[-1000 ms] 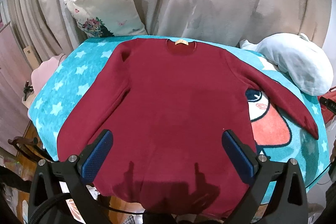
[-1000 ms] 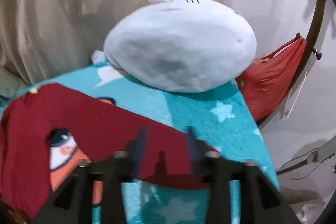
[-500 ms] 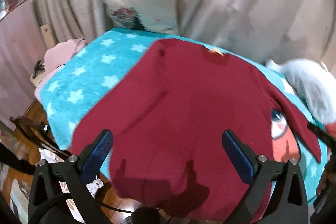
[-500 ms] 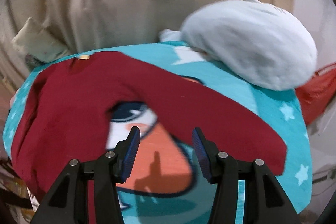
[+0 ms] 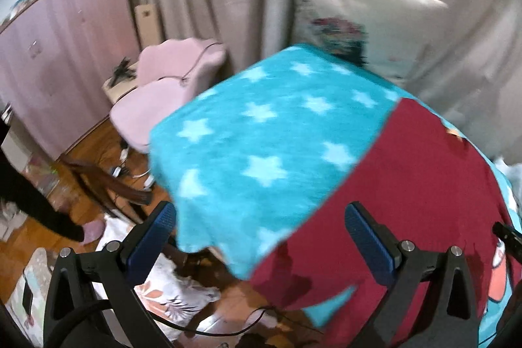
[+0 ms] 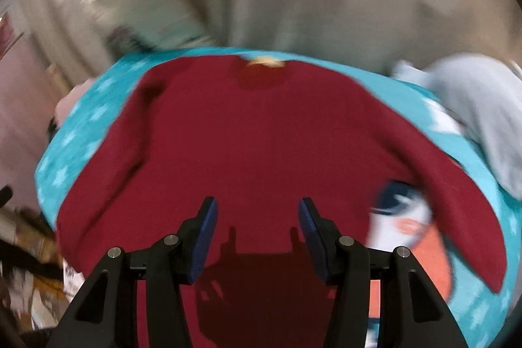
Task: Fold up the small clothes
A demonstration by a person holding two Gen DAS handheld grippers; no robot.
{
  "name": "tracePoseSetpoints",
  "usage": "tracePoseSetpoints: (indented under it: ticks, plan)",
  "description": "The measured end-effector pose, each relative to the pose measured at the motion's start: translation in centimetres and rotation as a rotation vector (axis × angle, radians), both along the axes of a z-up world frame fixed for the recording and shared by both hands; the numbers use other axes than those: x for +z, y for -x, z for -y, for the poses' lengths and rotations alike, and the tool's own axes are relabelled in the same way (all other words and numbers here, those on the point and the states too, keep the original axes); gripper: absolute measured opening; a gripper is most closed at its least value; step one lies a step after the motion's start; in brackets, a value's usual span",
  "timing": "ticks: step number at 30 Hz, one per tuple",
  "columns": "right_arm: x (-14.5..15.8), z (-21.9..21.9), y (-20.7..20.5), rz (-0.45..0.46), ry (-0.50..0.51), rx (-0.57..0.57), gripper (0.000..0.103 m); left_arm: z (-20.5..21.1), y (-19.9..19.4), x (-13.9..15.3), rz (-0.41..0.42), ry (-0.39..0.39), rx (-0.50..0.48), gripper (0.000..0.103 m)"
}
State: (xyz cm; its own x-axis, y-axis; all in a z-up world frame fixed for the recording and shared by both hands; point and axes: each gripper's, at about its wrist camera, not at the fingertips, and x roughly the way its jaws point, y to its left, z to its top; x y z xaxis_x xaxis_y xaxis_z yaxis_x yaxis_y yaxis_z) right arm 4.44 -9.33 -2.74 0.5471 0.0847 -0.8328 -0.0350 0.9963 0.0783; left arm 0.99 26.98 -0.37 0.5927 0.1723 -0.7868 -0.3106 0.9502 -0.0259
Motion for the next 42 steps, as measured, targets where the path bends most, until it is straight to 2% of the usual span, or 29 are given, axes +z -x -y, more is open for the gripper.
tracePoseSetpoints:
  ticks: [5,10,12,14,18,24,29,37,42]
  plan:
    - [-0.5,-8.3,-1.9,-0.035,-0.020,0.139,0.056,-3.9,-0.3,-1.6,-0.043,0.021,0.023,0.103]
    - [-1.3,-15.0,-2.6,-0.128,-0.142,0.282,0.057,-5.9,-0.8,-2.6,-0.061,0.046,0.017,0.103]
    - [-1.9,-18.6,-2.5,-0.162,-0.157,0.370,0.061,-6.4,-0.8,-2.7,-0.060,0.043,0.022,0.103]
    - [-2.5,-22.0,-2.0,-0.176,-0.129,0.459,0.061,-7.1,-0.7,-2.9,-0.059,0.039,0.030,0.103]
    - [-4.4,-28.4,0.3,-0.186,0.010,0.658,0.063,-8.6,-0.3,-3.2,-0.064,0.035,0.065,0.103]
    - [-7.2,-34.6,3.2,-0.137,0.214,0.841,0.063,-10.3,0.6,-3.3,-0.064,0.005,0.105,0.103]
    - [-7.6,-35.4,3.8,-0.105,0.266,0.872,0.064,-11.0,0.7,-3.3,-0.067,0.004,0.113,0.103]
    - [-5.9,-32.6,1.2,-0.098,0.181,0.710,0.064,-11.4,-0.2,-3.9,-0.078,0.030,0.100,0.103]
    - [-5.9,-32.0,0.9,-0.108,0.176,0.674,0.064,-11.0,-1.0,-4.4,-0.088,0.038,0.072,0.103]
